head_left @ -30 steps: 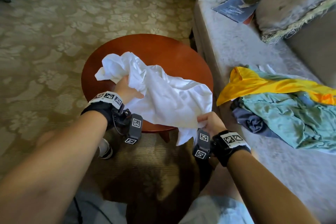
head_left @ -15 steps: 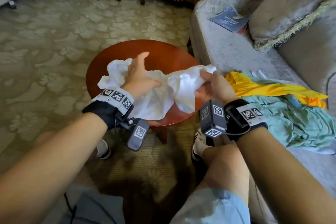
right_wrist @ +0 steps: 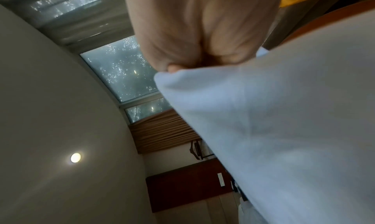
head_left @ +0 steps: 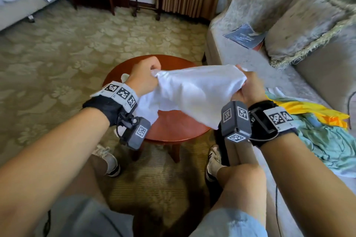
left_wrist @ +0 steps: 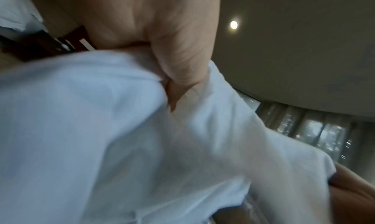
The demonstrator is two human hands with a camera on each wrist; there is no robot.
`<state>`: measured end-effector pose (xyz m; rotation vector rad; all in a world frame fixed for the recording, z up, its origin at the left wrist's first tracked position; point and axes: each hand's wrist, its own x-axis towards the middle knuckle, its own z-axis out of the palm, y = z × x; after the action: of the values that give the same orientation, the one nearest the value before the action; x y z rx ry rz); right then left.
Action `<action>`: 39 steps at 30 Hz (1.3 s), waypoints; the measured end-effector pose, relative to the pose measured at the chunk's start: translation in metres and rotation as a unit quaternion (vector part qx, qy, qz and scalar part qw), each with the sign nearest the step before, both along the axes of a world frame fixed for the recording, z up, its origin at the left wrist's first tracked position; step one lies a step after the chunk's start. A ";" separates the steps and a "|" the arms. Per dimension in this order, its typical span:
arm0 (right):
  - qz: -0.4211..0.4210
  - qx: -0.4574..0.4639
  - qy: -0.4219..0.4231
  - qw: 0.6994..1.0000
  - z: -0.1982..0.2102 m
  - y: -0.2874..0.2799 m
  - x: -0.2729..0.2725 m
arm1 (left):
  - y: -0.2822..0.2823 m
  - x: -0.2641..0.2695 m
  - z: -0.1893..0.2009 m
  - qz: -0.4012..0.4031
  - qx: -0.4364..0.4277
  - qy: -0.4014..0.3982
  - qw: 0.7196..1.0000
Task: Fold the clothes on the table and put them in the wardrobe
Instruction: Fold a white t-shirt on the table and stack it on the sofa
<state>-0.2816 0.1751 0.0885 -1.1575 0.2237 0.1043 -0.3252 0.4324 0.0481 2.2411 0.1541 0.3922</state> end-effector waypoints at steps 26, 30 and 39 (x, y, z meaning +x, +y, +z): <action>0.203 -0.079 -0.138 0.966 0.032 0.054 -0.019 | -0.021 -0.007 0.040 -0.093 -0.080 0.091 0.988; 0.315 -0.083 -0.196 0.925 0.041 0.075 -0.028 | -0.043 0.009 0.061 -0.111 -0.198 -0.014 0.974; 0.316 -0.462 -0.076 0.825 -0.055 0.036 -0.010 | 0.001 -0.006 0.091 -0.099 -0.358 -0.003 0.928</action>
<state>-0.2921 0.2113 0.0337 -2.1778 -0.3151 0.5314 -0.3311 0.4336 0.1389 1.5122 0.0525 0.1869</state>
